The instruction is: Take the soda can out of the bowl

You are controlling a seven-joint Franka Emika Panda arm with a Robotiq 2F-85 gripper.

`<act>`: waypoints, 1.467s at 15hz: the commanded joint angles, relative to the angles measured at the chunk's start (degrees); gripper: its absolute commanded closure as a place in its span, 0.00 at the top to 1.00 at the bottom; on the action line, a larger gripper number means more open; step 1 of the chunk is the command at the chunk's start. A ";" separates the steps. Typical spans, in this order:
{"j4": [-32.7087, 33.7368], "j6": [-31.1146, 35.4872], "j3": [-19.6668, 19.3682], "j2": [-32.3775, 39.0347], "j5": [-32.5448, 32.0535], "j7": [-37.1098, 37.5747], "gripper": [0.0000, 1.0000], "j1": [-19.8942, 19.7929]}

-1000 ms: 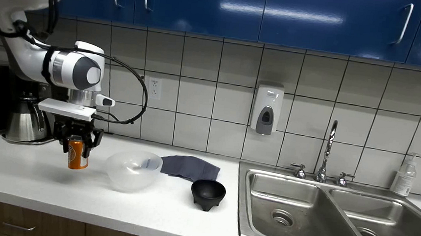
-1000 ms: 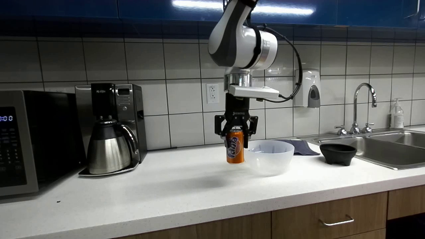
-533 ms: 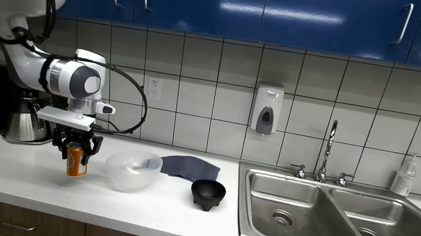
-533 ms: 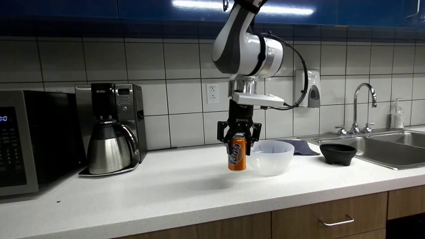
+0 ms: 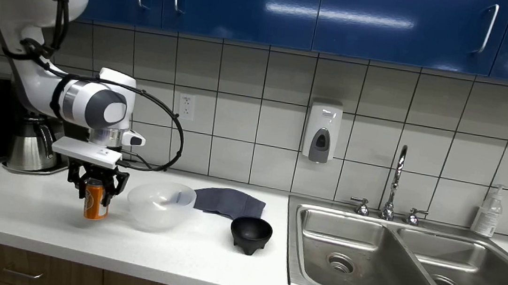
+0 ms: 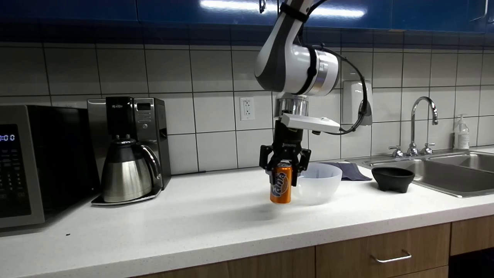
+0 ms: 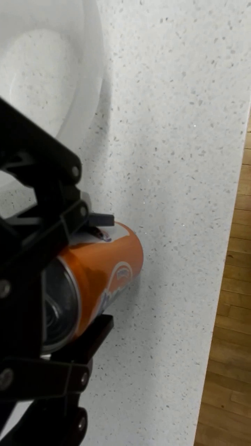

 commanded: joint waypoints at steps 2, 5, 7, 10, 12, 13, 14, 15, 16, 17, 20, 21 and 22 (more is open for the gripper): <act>-1.80 1.26 2.08 -0.79 3.12 -4.44 0.40 -2.65; -2.56 1.53 2.37 -0.61 3.44 -5.41 0.40 -2.77; -2.95 1.56 2.44 -0.55 3.08 -5.55 0.40 -2.63; -3.46 1.60 2.71 -0.48 2.92 -5.84 0.40 -2.54; -3.69 1.66 2.90 -0.33 2.84 -5.95 0.40 -2.50; -3.80 1.70 2.98 -0.26 2.86 -6.01 0.40 -2.51; -3.91 1.71 3.06 -0.18 2.96 -6.13 0.40 -2.56; -4.02 1.76 3.10 -0.07 2.95 -6.16 0.40 -2.57; -4.10 1.79 3.15 0.06 2.97 -6.19 0.40 -2.60; -4.16 1.81 3.20 0.18 3.00 -6.21 0.40 -2.64; -4.20 1.90 3.28 0.74 2.83 -6.02 0.40 -2.63; -4.20 1.88 3.21 0.89 2.60 -5.76 0.84 -2.55; -4.18 1.89 3.19 1.01 2.46 -5.64 0.92 -2.51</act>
